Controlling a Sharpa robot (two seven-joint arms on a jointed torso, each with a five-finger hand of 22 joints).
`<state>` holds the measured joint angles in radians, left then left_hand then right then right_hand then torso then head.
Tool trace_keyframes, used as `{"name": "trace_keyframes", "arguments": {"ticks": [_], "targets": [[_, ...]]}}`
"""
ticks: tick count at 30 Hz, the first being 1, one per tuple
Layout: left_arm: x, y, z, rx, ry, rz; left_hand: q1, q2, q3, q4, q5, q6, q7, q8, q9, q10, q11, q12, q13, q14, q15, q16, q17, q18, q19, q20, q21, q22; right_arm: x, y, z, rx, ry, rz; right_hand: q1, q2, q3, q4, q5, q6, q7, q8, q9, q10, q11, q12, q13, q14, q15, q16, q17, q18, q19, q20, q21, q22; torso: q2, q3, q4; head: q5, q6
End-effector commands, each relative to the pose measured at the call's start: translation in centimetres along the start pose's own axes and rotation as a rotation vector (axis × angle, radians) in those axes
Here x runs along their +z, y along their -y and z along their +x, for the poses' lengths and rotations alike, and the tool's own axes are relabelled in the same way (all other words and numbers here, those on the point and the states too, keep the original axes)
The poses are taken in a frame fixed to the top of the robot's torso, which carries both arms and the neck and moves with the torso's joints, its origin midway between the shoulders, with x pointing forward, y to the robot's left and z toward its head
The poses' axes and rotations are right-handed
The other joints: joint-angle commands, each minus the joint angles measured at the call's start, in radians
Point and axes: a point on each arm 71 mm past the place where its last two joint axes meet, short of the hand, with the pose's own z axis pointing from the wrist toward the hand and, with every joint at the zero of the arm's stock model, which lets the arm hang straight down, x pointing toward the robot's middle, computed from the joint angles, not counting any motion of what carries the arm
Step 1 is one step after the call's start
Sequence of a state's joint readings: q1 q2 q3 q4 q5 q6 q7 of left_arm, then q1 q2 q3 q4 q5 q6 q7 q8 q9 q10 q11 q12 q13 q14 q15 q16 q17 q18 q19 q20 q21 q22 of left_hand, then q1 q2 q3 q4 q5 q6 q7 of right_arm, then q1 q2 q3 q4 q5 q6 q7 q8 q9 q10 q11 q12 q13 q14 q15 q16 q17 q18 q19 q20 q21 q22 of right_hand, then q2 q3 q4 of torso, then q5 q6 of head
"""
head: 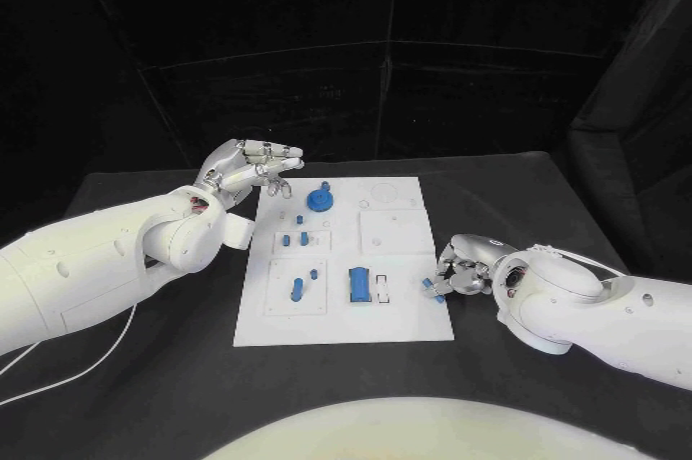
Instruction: Assemble the parts on the task board
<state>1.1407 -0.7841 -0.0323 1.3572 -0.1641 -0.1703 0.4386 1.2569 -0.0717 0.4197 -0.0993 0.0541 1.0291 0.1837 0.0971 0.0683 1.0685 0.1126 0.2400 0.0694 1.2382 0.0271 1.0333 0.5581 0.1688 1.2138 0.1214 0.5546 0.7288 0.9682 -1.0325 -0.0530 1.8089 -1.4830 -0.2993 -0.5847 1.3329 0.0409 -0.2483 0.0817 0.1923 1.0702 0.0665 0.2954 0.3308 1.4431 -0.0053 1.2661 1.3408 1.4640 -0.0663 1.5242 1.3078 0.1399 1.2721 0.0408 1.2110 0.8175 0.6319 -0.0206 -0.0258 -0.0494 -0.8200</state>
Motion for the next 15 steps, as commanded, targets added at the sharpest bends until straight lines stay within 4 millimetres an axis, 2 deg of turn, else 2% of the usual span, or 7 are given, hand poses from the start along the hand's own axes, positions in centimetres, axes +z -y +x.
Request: {"name": "trace_keyframes", "arguments": {"ticks": [1,8,12,15], "targets": [[0.1,0.1,0.1,-0.008,-0.011,0.005,0.004,0.005,-0.006,-0.001,-0.003,-0.005,0.002,0.005,0.000,-0.008,0.001,0.006,0.001,-0.006,-0.002,-0.005,-0.001,0.014,-0.005,0.002,-0.005,-0.002,0.1,-0.2,0.4,-0.077,-0.022,-0.001,0.026,0.006,0.001,-0.011,-0.001,0.007,-0.001,-0.004,0.000,0.001,-0.007,-0.007,-0.023,0.083,-0.010,-0.004,0.145,-0.010,0.002,-0.005,-0.005,0.000,-0.001,-0.0006,0.0011,-0.001,0.000],[0.1,0.1,0.1,-0.009,-0.011,0.004,0.004,0.005,-0.006,-0.001,-0.003,-0.005,0.002,0.005,0.000,-0.008,0.001,0.006,0.001,-0.006,-0.002,-0.005,-0.001,0.014,-0.005,0.002,-0.005,-0.002,0.1,-0.9,1.3,-0.140,-0.050,-0.011,0.064,0.018,0.014,-0.042,-0.036,0.010,-0.002,-0.008,0.004,0.000,-0.008,-0.010,-0.023,0.083,-0.011,-0.005,0.144,-0.011,0.003,-0.007,-0.005,0.004,0.000,-0.0010,0.0009,0.001,-0.001],[0.0,0.1,0.1,-0.009,-0.011,0.004,0.004,0.005,-0.006,-0.001,-0.003,-0.005,0.002,0.005,0.000,-0.008,0.001,0.006,0.001,-0.006,-0.002,-0.005,-0.001,0.014,-0.005,0.002,-0.005,-0.002,0.2,-1.1,1.5,-0.175,-0.048,-0.012,0.093,0.030,0.033,-0.064,-0.034,0.010,-0.003,-0.013,0.004,-0.002,-0.010,-0.012,-0.023,0.083,-0.013,-0.006,0.143,-0.011,0.003,-0.009,-0.005,0.005,0.000,-0.0012,0.0006,0.003,-0.001],[0.0,0.1,0.1,-0.009,-0.011,0.003,0.004,0.005,-0.006,-0.001,-0.003,-0.005,0.002,0.005,0.000,-0.008,0.001,0.006,0.001,-0.006,-0.002,-0.005,-0.001,0.014,-0.005,0.002,-0.005,-0.002,0.2,-1.2,1.5,-0.189,-0.040,-0.010,0.126,0.049,0.061,-0.086,-0.007,0.012,-0.006,-0.019,0.003,-0.004,-0.012,-0.014,-0.023,0.083,-0.015,-0.005,0.145,-0.011,0.004,-0.010,-0.004,0.007,-0.001,-0.0008,0.0017,0.004,-0.001]]}}
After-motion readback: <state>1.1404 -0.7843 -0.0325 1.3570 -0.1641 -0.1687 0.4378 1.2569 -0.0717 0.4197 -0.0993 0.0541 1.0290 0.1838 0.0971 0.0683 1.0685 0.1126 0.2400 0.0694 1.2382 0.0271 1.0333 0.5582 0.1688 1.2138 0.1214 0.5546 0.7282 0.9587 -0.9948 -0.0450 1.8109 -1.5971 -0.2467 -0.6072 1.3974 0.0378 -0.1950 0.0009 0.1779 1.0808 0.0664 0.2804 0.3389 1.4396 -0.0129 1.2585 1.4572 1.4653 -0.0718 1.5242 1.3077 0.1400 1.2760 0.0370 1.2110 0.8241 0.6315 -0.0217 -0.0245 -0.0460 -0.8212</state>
